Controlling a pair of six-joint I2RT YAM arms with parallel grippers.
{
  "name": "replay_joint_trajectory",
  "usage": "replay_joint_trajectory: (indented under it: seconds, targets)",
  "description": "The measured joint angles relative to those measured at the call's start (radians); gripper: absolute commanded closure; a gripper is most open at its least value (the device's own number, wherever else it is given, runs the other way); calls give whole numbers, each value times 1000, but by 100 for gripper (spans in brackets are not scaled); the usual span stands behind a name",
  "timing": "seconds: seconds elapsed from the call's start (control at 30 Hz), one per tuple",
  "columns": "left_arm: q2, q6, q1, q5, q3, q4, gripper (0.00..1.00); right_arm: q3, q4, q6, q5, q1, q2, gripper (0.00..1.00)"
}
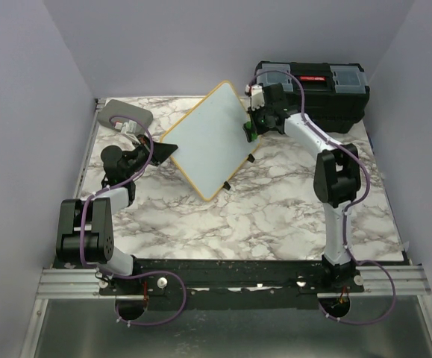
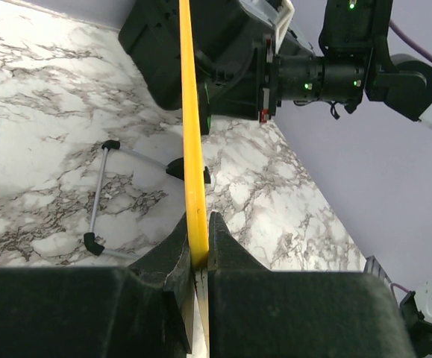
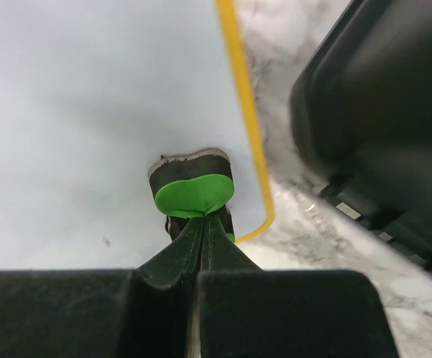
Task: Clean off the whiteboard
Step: Erase the whiteboard at the whiteboard stand.
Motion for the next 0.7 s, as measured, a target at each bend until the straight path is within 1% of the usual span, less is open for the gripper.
replay_joint_trajectory:
  seconds: [0.13,0.37,0.57,0.7]
  targets:
    - [0,0,0,1,0,1,100,-126,34,0,-71,-2,-51,99]
    - [0,0,0,1,0,3,100,-343,185,45,-145,22,-153,99]
    - [0,0,0,1,0,3,100,-507,322,117,-156,109,-247,99]
    - [0,0,1,0,0,3,100,-542,357,156,-150,179,-279,99]
